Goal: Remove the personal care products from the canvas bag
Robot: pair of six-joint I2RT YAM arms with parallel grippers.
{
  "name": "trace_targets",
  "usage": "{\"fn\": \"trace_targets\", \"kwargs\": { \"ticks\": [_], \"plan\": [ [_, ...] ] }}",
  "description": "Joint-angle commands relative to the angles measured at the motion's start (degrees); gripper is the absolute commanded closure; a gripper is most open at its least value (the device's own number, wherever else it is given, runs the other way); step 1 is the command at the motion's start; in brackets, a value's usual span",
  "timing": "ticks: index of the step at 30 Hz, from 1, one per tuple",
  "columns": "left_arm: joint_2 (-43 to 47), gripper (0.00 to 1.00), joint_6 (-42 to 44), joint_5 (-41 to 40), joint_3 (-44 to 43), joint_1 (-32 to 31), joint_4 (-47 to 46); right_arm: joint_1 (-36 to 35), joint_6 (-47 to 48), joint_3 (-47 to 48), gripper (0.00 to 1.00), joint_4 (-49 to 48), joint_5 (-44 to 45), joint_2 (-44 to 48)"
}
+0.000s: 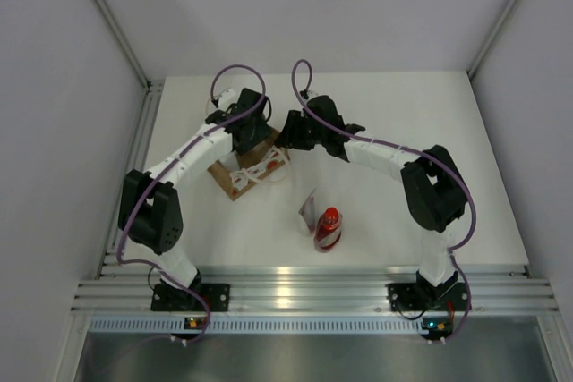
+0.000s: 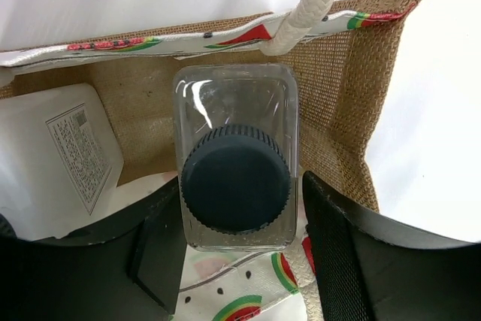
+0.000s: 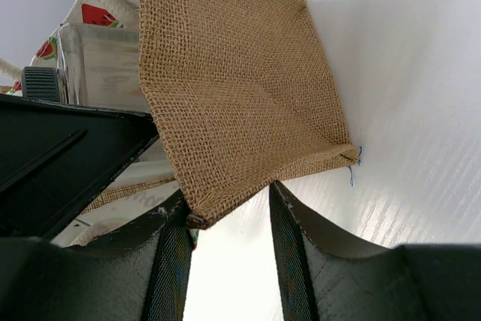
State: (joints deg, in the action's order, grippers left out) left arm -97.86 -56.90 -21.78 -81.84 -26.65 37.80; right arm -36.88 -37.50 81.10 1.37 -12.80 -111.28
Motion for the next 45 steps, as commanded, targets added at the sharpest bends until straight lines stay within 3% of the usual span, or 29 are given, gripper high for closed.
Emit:
{"fn": "trace_targets", "kwargs": {
  "ticks": [1,14,24,33,35,37,38,45],
  "plan": [
    [0.83,0.37,0.65,-0.54,0.28,0.29,-0.88,1.11,1.11,2.4,0.59,-0.31,0.23,-1.13],
    [-5.84,0.39,7.23,2.71,-4.81,0.29,-4.05,1.2,1.37,1.96,0.59,-0.22,0.32,-0.42],
    [-7.25,0.52,13.22,1.39,-8.33,0.29,-3.96,1.11,1.2,2.4,0.59,-0.31,-0.12,-0.78],
    [-11.73,0.53,16.65,1.12,-10.79,0.29,-4.05,1.11,1.28,2.4,0.59,-0.31,-0.3,-0.86],
    [-12.53,0.7,18.4,1.48,-11.41,0.2,-3.88,1.11,1.28,2.48,0.59,-0.22,-0.39,-0.86],
    [-12.09,0.96,19.2,1.13,-11.32,0.2,-3.88,1.11,1.2,2.48,0.59,-0.31,-0.47,-0.95],
    [-11.74,1.0,19.81,0.69,-11.15,-0.15,-3.88,1.11,1.2,2.48,0.59,-0.31,-0.47,-0.95],
    [-8.4,1.0,27.1,-1.33,-12.81,-0.77,-3.96,1.11,0.5,2.75,0.59,-0.31,-0.83,-1.22]
  ]
}}
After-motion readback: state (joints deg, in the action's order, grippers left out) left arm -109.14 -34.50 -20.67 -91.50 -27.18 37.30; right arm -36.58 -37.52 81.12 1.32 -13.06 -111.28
